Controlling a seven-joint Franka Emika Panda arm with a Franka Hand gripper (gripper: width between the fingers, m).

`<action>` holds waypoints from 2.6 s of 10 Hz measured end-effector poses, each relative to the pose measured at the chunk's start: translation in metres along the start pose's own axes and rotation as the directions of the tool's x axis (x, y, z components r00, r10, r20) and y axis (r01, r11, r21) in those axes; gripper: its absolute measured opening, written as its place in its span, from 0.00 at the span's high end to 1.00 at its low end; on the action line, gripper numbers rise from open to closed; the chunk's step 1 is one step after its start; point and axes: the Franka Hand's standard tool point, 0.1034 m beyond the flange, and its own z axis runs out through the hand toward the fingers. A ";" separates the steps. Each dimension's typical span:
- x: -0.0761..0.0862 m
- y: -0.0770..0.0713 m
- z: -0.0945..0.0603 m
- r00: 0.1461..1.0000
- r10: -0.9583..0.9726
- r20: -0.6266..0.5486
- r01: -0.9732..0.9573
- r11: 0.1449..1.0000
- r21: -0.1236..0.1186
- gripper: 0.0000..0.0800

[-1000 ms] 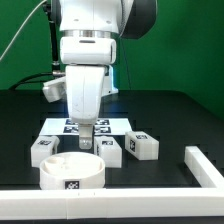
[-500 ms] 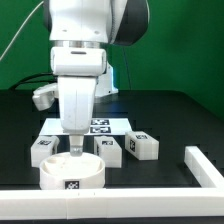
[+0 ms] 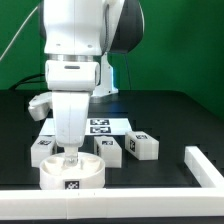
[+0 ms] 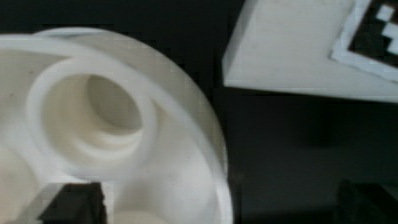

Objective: Assemble stool

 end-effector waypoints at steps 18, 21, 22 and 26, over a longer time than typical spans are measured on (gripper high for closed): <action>0.007 0.011 0.004 1.000 -0.015 -0.001 0.015 1.000 0.020 0.96; 0.030 0.018 0.003 1.000 -0.020 -0.017 0.020 1.000 0.010 0.96; 0.040 0.019 0.001 0.999 -0.024 -0.021 0.024 1.000 0.012 0.96; 0.078 0.029 -0.003 0.999 0.012 -0.030 -0.011 0.999 0.038 0.96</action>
Offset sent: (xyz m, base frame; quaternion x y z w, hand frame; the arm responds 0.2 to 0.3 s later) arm 0.0029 0.0010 -0.0014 0.0054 0.0048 0.0073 0.9999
